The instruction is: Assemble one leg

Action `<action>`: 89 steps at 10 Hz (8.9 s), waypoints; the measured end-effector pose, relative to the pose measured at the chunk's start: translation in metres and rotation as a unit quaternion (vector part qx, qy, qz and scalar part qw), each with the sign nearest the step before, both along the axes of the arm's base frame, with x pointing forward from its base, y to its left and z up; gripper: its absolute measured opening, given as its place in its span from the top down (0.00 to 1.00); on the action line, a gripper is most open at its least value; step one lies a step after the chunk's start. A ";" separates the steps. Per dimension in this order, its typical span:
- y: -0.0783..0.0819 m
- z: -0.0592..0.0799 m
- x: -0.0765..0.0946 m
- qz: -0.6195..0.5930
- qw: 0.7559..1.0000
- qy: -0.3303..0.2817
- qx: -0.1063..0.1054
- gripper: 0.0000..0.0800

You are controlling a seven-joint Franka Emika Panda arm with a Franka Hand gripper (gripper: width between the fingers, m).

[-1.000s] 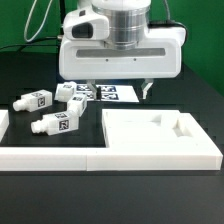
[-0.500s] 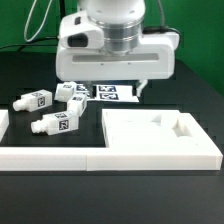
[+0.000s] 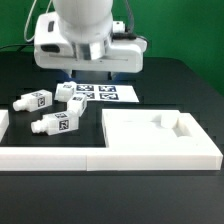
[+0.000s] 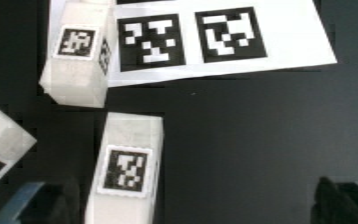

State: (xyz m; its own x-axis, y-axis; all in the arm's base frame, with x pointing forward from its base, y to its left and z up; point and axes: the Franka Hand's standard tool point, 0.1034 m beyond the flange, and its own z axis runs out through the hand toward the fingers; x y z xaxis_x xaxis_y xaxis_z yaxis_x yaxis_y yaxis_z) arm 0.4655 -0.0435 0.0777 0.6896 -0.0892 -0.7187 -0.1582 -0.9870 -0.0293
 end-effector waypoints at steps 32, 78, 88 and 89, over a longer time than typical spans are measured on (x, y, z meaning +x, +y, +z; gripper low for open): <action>0.011 0.018 -0.011 -0.021 0.999 -0.021 -0.018 0.65; 0.154 0.007 0.142 0.075 0.783 -0.616 -0.044 0.65; 0.121 0.021 0.168 0.034 0.893 -0.447 -0.032 0.19; 0.129 0.018 0.171 0.010 0.914 -0.403 -0.033 0.19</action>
Offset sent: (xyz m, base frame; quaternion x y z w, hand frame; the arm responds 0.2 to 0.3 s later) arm -0.0863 -0.0514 -0.0018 0.0490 -0.1024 0.0206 0.9933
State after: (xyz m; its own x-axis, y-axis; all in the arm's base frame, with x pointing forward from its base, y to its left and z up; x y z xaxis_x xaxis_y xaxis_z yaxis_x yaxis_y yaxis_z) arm 0.6364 0.0850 0.0958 0.9949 -0.0957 0.0308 -0.0935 -0.9933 -0.0681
